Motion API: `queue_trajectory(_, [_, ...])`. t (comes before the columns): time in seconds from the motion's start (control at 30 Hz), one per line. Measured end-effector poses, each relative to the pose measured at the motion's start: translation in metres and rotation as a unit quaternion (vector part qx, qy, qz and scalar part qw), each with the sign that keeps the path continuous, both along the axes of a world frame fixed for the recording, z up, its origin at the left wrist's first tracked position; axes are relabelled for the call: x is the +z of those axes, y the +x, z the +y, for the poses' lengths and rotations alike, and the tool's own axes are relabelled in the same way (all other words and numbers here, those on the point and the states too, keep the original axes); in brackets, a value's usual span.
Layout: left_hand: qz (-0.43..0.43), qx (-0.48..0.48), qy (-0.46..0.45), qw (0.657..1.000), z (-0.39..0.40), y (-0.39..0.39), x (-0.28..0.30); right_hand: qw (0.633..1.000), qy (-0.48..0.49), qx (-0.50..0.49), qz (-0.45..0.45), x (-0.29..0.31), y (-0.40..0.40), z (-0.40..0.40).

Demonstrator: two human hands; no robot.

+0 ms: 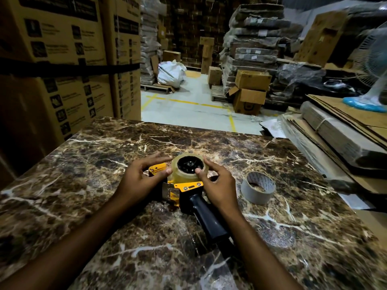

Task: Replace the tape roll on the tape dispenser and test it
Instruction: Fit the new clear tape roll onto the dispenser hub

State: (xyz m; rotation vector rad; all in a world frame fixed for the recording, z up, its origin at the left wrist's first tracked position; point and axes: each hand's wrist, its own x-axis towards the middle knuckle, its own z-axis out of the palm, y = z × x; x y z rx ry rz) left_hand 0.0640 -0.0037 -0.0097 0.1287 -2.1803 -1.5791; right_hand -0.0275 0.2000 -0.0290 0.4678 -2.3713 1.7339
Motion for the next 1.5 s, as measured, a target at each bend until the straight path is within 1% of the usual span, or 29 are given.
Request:
queue_trajectory(0.1, [0.006,-0.001,-0.018,1.0,0.003,0.013,0.0,1.0,0.004,-0.002,0.0,0.0,0.0,0.0])
queue_trajectory(0.2, [0.008,0.033,-0.05,0.998,0.007,0.027,-0.006,1.0,0.008,-0.007,-0.005,0.0,0.001,0.001])
queue_trajectory(0.43, [0.034,0.091,-0.086,0.992,0.024,0.035,-0.007,1.0,-0.002,-0.023,-0.006,0.001,0.007,-0.001])
queue_trajectory(0.6, [0.02,0.066,-0.081,0.994,0.029,0.039,-0.015,1.0,0.005,-0.016,-0.017,0.001,0.005,-0.001])
queue_trajectory(0.73, [0.036,0.075,-0.011,0.996,0.026,0.043,-0.011,0.996,0.012,0.019,-0.089,0.012,-0.004,0.0])
queue_trajectory(0.77, [0.04,0.082,-0.01,0.996,0.023,0.044,-0.011,0.994,0.014,0.029,-0.107,0.017,-0.007,0.0])
queue_trajectory(0.87, [0.035,0.094,-0.051,0.994,0.015,0.047,-0.011,0.989,0.019,0.059,-0.133,0.031,-0.018,-0.002])
queue_trajectory(1.0, [0.027,0.105,-0.081,0.991,0.011,0.047,-0.012,0.989,0.037,0.068,-0.129,0.037,-0.024,-0.008])
queue_trajectory(1.1, [0.035,0.106,-0.093,0.989,0.006,0.043,-0.016,0.99,0.027,0.067,-0.125,0.034,-0.027,-0.007])
queue_trajectory(1.23, [0.032,0.11,-0.095,0.989,-0.003,0.035,-0.021,0.993,0.012,0.045,-0.112,0.027,-0.024,-0.004])
queue_trajectory(1.37, [0.033,0.108,-0.116,0.987,-0.004,0.035,-0.023,0.996,0.015,0.005,-0.083,0.017,-0.017,-0.005])
queue_trajectory(1.5, [0.041,0.111,-0.127,0.985,-0.003,0.034,-0.025,0.998,0.024,-0.005,-0.063,0.01,-0.007,-0.008])
